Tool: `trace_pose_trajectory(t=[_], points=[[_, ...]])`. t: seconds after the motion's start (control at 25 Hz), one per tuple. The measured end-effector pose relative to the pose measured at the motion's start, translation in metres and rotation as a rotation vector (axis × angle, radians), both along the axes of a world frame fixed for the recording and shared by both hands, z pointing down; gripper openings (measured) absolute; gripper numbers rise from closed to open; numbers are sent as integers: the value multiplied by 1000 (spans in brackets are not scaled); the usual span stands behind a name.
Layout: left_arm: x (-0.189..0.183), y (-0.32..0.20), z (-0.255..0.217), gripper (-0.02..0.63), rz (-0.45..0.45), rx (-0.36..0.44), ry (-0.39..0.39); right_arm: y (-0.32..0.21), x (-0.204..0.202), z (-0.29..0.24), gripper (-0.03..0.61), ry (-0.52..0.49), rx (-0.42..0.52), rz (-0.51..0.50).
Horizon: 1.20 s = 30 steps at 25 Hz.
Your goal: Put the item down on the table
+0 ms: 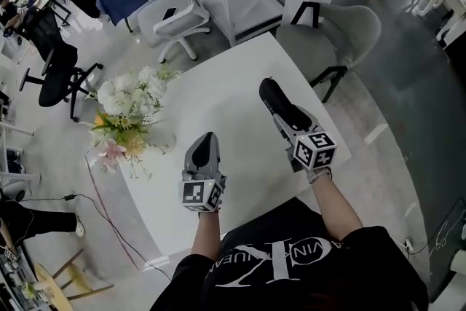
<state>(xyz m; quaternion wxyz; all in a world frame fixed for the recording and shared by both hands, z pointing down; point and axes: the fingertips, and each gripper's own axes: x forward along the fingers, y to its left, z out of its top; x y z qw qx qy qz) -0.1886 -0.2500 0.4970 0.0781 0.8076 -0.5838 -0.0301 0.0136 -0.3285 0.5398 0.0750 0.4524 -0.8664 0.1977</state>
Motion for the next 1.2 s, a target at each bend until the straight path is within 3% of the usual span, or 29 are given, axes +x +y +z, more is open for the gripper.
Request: trace_pose_trajectory(t=[0.16,0.52,0.92,1.2], points=[[11,-10,8,11,12,-19,0,-27,-1,26,258,-36,-106,19],[16,-17,18,11,17,-55,-8,-77,-26,53,258,-140,-229,58],[10,-19,19,11,6,-57,-5,-80,-28,75,258,-72,-304,45],[11,-20,18,11,12,-53,-1,-80,-20,77,259,-30,-303,52]])
